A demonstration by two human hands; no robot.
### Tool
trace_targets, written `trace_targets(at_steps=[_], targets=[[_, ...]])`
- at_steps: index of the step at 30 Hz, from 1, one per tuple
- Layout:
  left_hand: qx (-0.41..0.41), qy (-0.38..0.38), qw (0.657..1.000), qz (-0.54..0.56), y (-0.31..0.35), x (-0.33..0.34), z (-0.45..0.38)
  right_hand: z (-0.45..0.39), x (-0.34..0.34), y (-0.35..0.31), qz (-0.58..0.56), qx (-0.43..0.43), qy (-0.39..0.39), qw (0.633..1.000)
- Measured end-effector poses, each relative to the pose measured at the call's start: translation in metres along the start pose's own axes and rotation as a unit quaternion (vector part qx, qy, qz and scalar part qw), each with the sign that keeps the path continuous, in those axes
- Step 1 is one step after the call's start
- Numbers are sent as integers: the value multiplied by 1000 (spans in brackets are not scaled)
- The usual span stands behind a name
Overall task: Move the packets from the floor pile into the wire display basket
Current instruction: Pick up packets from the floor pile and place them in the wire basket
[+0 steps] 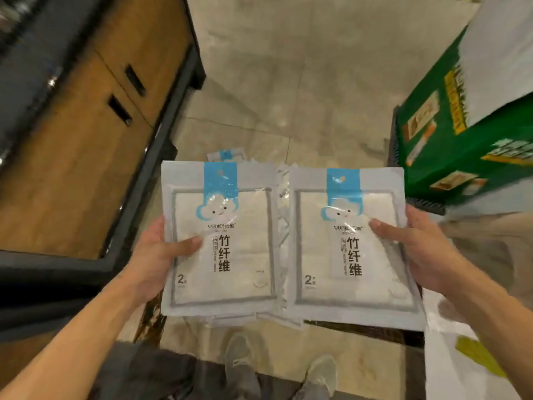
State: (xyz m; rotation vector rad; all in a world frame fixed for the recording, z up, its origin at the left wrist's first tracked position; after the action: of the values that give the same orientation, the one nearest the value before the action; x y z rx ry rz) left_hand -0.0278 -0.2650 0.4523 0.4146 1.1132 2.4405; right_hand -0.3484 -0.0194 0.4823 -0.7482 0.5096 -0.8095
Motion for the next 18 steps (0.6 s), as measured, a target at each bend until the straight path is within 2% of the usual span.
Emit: trace_targets(at_steps=[6,9,14,18], targets=[[43,3,998,38,129,-52,133,126,51,-144,37,-54,-45,997],[101,9,993,61,173,-81,191,189,74,-201,38,-92,-78,992],[190,97,971,106,226,-117,289,276,107,-268,21,-153,-146,977],[239,152,952,120,237,-134,373,328,128,-296,23,-196,-212,957]])
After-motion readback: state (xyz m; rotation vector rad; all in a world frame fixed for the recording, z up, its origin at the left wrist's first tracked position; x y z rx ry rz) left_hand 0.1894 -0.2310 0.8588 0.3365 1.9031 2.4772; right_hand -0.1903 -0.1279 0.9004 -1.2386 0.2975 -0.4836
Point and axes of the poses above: each hand's wrist, its own z-axis away from the middle knuckle, its own x-axis out of the palm, y = z × x, the point moved 2 cm from there along -z, towards the middle knuckle, and after that the axes turned 7 degrees about y, right-handed, at the moved point
